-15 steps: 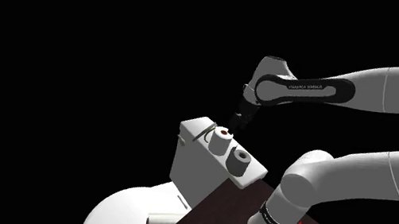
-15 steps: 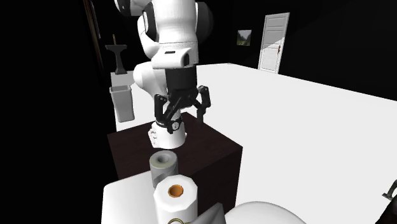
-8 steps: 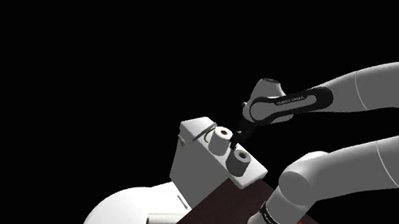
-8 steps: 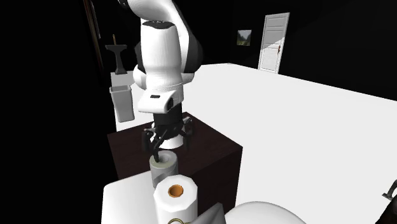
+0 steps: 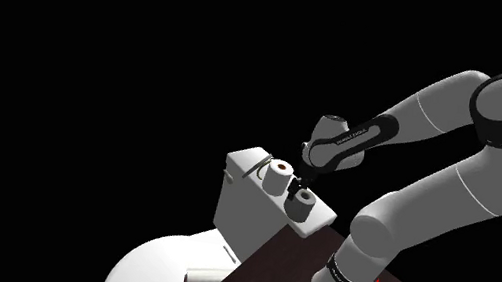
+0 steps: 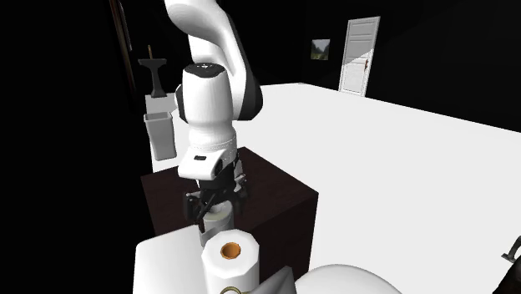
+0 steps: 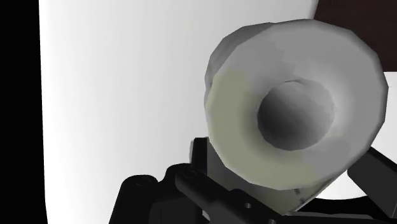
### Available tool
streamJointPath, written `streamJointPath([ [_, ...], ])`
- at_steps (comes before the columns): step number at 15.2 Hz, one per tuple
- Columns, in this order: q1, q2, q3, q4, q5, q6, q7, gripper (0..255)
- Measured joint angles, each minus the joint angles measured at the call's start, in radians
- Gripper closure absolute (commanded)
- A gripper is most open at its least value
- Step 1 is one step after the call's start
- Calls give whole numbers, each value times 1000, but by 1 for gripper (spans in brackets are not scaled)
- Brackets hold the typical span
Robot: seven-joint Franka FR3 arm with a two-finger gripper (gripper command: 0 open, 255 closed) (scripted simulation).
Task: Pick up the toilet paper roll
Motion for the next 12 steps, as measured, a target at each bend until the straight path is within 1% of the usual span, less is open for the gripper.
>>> streamJointPath([
  [2, 7, 39, -6, -3, 3, 42, -1, 0],
  [3, 9, 49, -8, -3, 4, 53, -2, 255],
  [12, 11, 59, -9, -2, 5, 64, -4, 255],
])
